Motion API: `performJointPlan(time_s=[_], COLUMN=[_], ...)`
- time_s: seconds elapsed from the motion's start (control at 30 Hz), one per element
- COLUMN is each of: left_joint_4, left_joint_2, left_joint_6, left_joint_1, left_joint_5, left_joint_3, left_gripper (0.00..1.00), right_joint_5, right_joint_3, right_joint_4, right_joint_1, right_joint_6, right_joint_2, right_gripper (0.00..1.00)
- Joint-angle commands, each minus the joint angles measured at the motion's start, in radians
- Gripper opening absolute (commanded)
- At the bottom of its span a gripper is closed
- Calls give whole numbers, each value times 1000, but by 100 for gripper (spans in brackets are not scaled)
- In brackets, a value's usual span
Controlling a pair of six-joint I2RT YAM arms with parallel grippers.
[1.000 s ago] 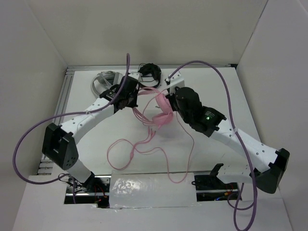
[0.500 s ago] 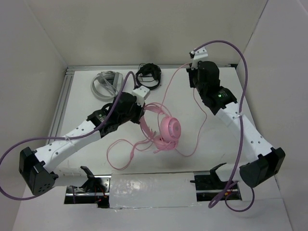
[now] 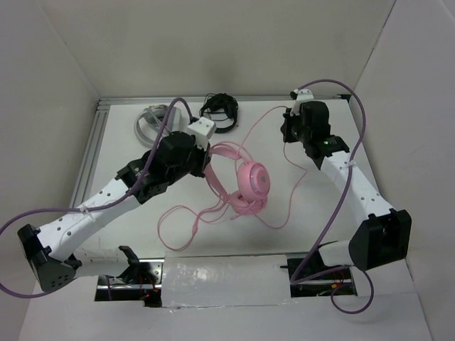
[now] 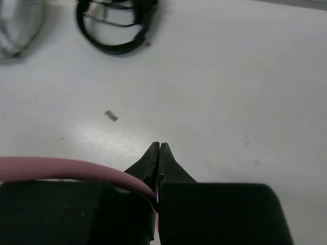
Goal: Wrap the headphones
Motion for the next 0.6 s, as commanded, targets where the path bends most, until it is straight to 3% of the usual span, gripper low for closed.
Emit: performJointPlan(time_s=[0.0, 0.13, 0.27, 0.57], left_joint_4=[107, 84, 42, 16], left_joint_2=[-3, 32, 66, 135], left_joint_6=[-84, -136, -190, -198], left_joint_1=[-6, -6, -8, -8], left_joint_5=[68, 125, 145, 64], left_joint_3=[148, 321, 444, 685], left_gripper=[0, 0, 0, 0], right_joint_5=[-320, -492, -554, -705], right_joint_3=[-36, -115, -96, -65], right_joint_4=[116, 238, 275, 435], right_joint_1=[13, 58, 102, 205], right_joint_6=[-2, -5, -17, 27], right_joint_2=[-22, 26, 95, 241], right_gripper=[0, 4, 7, 11])
